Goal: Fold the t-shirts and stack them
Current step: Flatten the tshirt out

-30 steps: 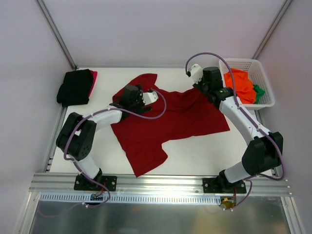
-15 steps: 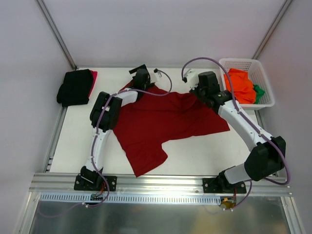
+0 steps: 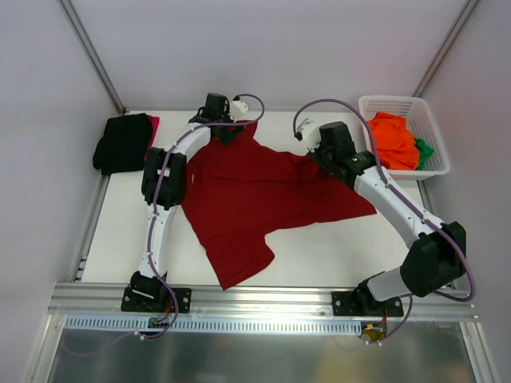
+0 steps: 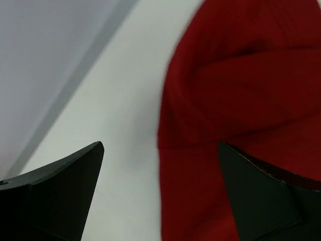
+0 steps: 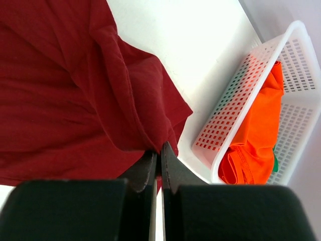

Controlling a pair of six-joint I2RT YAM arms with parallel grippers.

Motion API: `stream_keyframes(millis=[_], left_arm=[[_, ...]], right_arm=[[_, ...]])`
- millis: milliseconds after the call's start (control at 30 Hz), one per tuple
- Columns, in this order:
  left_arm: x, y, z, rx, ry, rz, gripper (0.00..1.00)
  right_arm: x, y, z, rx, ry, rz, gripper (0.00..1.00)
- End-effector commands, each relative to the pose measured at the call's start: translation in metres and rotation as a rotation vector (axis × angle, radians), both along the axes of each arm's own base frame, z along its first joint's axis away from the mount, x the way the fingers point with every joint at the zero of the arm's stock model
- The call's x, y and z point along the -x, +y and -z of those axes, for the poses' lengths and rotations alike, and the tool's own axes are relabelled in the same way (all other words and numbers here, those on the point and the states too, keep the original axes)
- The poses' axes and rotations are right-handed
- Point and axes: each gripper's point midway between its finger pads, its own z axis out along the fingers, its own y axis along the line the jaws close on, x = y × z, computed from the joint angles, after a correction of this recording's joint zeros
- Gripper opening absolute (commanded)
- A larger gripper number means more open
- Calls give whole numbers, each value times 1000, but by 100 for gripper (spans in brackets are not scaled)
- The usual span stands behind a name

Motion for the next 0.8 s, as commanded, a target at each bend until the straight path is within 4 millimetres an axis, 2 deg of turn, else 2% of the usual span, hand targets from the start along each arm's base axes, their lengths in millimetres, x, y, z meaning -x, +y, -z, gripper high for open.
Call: stream_keyframes(millis=[0,67,367,500,633,767], left_arm=[[32,-19,1,144,174,84,99],[40,-19,9,189,243,99,99],[41,-15,24,246,308,88,98],[39,-14,36,235,325,77,84],[36,-12,42,226,328,56,99],[30,-6,46,197,314,13,99]], right_arm=[[2,11,-9,-34,-32,-12,0],[3,13,-9,-34,-31,-16,0],[4,18,-6,-29,-22,-25,0],[6,16,-6,-25,-20,-24,0],[8,16,-2,-23,-11,-27,0],[9,15,-3,-26,-14,-28,0]])
